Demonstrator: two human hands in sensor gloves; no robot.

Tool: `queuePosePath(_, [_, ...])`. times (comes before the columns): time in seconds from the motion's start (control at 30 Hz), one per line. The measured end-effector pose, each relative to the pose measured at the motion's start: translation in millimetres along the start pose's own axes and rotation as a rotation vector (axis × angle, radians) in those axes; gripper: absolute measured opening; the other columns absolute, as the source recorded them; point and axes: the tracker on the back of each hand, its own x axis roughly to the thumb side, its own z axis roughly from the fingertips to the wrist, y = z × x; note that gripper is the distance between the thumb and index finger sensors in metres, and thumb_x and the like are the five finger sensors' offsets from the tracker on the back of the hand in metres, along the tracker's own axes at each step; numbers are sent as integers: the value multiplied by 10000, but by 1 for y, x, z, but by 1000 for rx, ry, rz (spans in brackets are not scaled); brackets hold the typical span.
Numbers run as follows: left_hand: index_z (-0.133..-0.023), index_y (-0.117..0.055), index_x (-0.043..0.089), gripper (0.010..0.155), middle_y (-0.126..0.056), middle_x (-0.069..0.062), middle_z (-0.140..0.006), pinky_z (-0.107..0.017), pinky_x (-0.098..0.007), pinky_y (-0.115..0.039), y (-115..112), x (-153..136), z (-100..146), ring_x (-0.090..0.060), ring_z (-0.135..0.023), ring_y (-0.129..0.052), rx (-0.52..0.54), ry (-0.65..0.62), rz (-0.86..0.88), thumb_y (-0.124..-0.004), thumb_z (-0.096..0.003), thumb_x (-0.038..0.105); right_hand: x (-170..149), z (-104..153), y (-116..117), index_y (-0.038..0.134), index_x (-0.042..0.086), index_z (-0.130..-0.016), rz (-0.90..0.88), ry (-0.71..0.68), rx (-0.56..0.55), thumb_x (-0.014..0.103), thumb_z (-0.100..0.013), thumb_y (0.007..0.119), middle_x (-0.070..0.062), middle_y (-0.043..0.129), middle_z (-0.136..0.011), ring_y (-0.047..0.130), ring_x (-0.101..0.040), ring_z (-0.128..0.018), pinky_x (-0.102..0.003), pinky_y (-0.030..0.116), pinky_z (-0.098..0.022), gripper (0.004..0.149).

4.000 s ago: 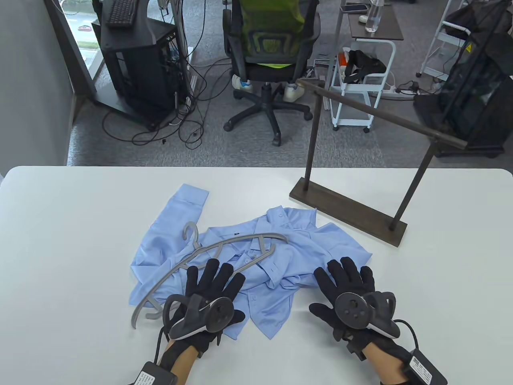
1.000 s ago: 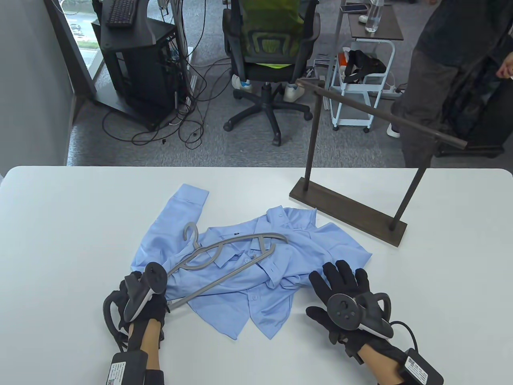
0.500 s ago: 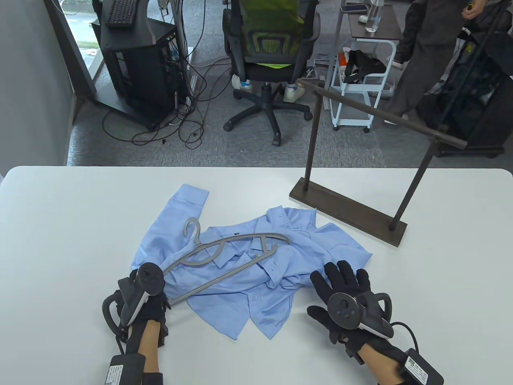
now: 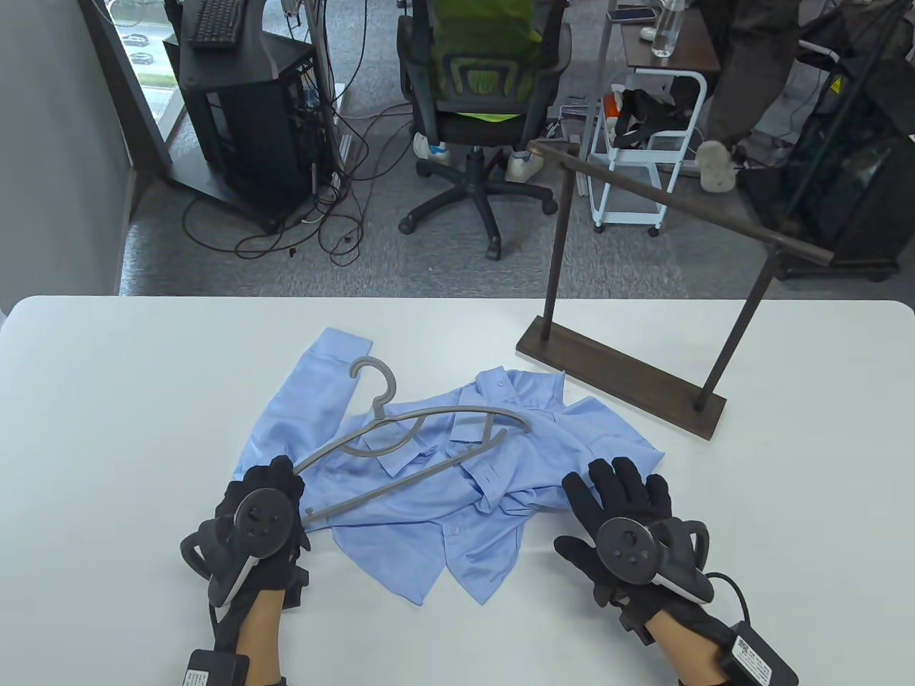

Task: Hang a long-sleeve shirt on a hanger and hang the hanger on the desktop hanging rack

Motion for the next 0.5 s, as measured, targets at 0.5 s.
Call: queuePosePath(0.5, [-907,-743,280,495,-875,-17,-765,-621,-589,-764,-1,62,22,-259,-607,-943,84,-351,46,-727,-441,445,-26,7,-34,494,267,-1095,-144,54,-203,647,-387,792,-168,489,-1074,444,-489,-1036,-756,351,-696,857])
